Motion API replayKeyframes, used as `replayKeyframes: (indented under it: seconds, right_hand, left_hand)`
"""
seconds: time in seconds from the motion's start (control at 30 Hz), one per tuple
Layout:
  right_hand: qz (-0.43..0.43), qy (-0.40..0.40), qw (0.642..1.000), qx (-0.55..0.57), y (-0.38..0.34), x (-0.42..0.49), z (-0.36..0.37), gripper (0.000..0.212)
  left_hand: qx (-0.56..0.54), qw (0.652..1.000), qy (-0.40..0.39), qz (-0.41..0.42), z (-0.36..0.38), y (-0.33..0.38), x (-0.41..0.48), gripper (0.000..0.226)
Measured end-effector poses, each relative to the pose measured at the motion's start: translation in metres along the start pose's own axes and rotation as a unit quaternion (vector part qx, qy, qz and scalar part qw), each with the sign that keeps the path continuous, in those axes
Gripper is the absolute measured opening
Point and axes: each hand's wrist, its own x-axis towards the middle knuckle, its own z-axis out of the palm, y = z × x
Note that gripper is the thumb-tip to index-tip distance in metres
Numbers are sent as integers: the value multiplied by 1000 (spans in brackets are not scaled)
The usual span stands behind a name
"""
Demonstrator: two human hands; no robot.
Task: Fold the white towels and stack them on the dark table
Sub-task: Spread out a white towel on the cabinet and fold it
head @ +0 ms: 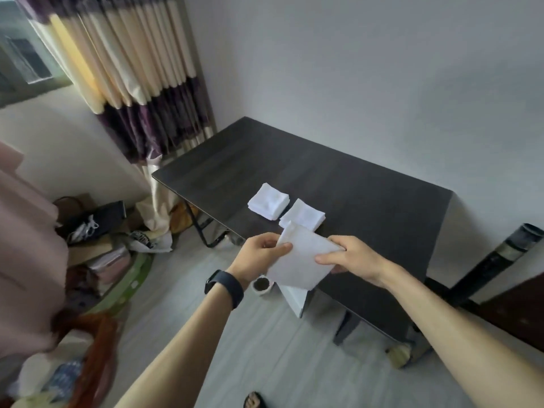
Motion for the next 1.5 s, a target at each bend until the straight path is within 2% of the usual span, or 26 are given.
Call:
replayKeyframes:
  seconds: [0.1,0.2,0.3,0.4,0.73,0.9,1.0,1.23,1.4,1.43,1.5]
  right_hand:
    - [28,83,991,97,3,43,18,20]
    - [64,166,968,178,10,85,31,19]
    - [82,254,948,173,21,126,34,14]
    - [110,310,932,149,32,170,25,18]
    - [205,396,890,99,87,285,-8,26]
    - [255,408,873,73,107,311,-6,28]
    - [281,413,864,63,113,321,-2,31]
    - [287,447,847,14,118,330,0,31]
    - [295,460,836,-46,117,339,-1,36]
    - [299,471,827,-72,116,340,0,40]
    - [290,505,800,-142,117,338,4,46]
  left_hand:
    - [-16,999,-4,-31,-22,-12,51,18]
    - [-8,998,-15,-62,-35,-17,105,21]
    - [-6,996,-36,-83,-37,-22,155,21]
    - [15,994,-61,-93,-32,-30,212,22]
    - [142,976,-93,-137,-2,-63,361,25]
    - [199,965,-114,-128,4,-76,397,29]
    - [221,959,-120,-129,3,-85,409,21]
    - [244,954,-130,-115,7,-94,419,20]
    - [326,934,-126,-71,6,-87,419,20]
    - [360,925,-114,-30,6,-88,417,22]
    - [439,886,-76,128,5,-94,410,38]
